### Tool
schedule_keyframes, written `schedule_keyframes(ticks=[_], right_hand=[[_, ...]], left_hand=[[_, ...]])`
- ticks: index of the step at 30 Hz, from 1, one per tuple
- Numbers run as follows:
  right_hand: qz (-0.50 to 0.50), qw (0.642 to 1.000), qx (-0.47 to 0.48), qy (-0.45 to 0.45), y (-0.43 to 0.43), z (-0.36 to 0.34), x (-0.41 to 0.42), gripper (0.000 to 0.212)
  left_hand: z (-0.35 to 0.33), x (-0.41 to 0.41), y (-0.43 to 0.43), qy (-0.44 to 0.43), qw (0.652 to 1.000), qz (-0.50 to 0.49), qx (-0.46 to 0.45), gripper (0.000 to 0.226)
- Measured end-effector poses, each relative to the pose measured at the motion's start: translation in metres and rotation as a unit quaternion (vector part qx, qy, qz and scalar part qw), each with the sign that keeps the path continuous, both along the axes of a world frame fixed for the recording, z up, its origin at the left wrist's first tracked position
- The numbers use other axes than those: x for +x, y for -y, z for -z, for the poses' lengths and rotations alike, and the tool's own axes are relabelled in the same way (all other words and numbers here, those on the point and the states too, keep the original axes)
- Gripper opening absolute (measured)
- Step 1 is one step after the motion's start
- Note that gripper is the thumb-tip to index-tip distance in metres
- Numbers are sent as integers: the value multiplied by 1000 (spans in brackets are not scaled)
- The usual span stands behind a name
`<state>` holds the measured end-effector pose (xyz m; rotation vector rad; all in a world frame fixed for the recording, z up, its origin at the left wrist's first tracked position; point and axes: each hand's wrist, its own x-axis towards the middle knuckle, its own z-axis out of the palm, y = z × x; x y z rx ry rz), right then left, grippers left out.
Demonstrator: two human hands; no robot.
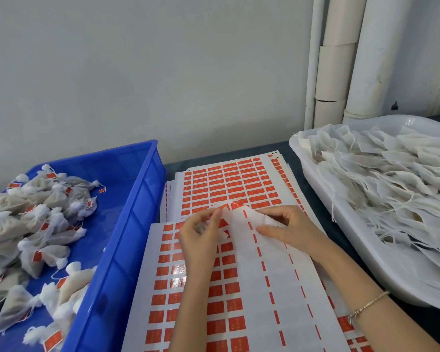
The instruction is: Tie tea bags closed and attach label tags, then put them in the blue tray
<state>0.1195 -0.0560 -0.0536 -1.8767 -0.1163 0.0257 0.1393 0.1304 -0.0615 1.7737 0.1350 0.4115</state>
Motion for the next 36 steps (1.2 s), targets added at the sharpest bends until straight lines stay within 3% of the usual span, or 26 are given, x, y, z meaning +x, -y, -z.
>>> schedule_keyframes(ticks=[8,15,21,30,36], right_hand=[[87,996,-27,14,1,6,5,36],[195,957,-157,147,-2,15,7,29],[82,987,-55,124,-19,6,3,31],[137,982,35,122,-2,-1,5,14],[21,997,51,57,-14,-5,2,10]], left_hand=[[-1,-1,-7,22,994,-86,-63,8],[-4,-2,-2,-8,999,6,-49,5],[-3,-8,7,20,983,182,6,5],[-11,-12,6,21,971,238,8,36],[-10,-12,6,1,965,263,-3,44]])
